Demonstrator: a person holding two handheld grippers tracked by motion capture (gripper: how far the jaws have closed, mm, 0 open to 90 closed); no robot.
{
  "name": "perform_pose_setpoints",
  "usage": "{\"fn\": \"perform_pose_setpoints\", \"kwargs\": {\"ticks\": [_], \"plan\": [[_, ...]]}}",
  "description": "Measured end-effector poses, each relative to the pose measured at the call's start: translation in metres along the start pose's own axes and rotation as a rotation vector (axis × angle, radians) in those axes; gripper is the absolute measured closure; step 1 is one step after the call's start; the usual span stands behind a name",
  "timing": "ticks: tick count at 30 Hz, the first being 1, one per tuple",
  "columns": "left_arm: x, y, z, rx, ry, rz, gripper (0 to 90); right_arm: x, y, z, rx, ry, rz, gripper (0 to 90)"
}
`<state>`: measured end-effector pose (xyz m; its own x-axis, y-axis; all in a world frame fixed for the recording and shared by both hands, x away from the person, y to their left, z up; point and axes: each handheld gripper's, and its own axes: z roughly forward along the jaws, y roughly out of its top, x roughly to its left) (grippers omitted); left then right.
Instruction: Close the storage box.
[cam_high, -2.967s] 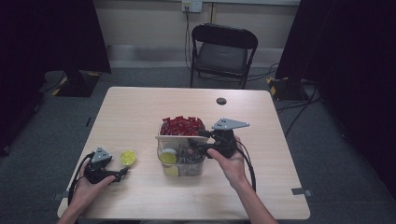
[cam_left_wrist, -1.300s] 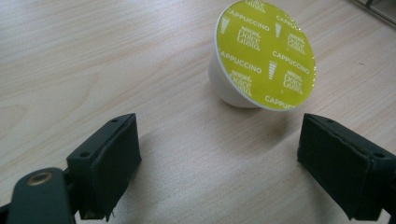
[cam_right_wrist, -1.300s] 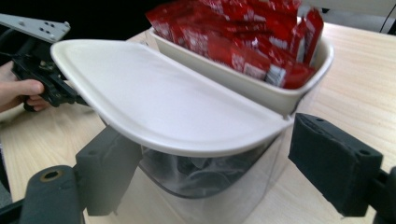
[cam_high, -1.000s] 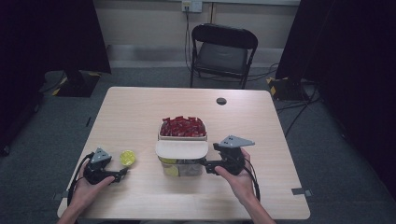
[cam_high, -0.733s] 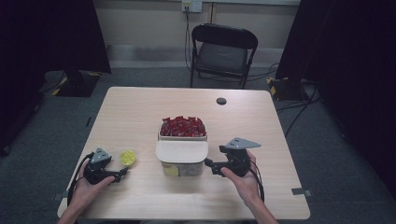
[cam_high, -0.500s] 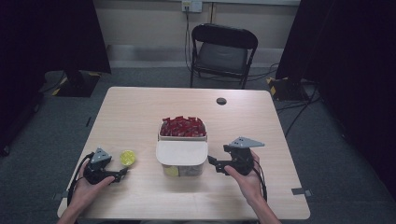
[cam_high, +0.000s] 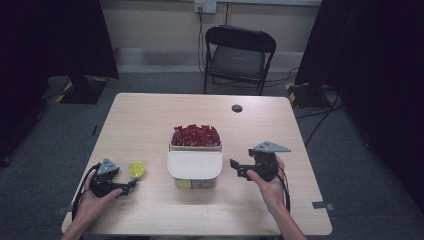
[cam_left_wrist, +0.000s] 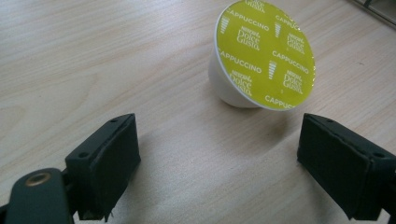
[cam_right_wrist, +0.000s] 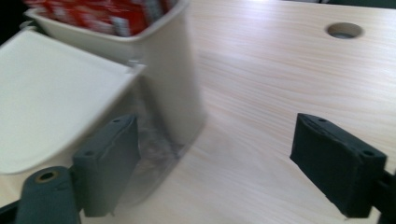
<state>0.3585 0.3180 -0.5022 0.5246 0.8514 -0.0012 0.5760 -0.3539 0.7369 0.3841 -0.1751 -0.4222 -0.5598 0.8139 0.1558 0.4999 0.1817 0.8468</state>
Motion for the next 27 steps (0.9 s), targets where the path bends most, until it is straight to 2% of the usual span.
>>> {"fn": "perform_pose_setpoints", "kwargs": {"ticks": [3, 5, 6, 11, 14, 16, 19, 22, 27], "plan": [[0.001, 0.0, 0.0, 0.004, -0.004, 0.01, 12.0, -0.013, -0.004, -0.001, 0.006, -0.035, 0.03, 14.4], [0.001, 0.0, 0.0, 0.001, -0.004, -0.001, 11.9, -0.023, -0.008, -0.002, 0.012, -0.06, 0.041, 14.3], [0.001, 0.0, 0.001, 0.0, -0.002, -0.004, 11.9, -0.03, -0.011, -0.002, 0.021, -0.098, 0.046, 14.3], [0.002, 0.0, 0.0, 0.0, 0.012, -0.011, 11.9, -0.05, -0.021, -0.002, 0.065, -0.165, 0.098, 14.5], [0.002, 0.0, 0.0, 0.0, 0.012, -0.011, 11.9, -0.062, -0.029, -0.001, 0.082, -0.206, 0.11, 14.3], [0.002, 0.0, 0.0, 0.0, 0.012, -0.012, 11.9, -0.069, -0.037, 0.002, 0.119, -0.236, 0.116, 14.8], [0.003, 0.0, 0.001, 0.001, 0.019, -0.016, 11.7, -0.076, -0.048, 0.006, 0.169, -0.275, 0.12, 14.6], [0.003, 0.0, 0.0, 0.002, 0.018, -0.015, 11.8, -0.079, -0.058, 0.011, 0.225, -0.313, 0.093, 14.6], [0.003, 0.0, 0.0, 0.001, 0.019, -0.016, 11.8, -0.08, -0.062, 0.014, 0.232, -0.353, 0.089, 14.3]]}}
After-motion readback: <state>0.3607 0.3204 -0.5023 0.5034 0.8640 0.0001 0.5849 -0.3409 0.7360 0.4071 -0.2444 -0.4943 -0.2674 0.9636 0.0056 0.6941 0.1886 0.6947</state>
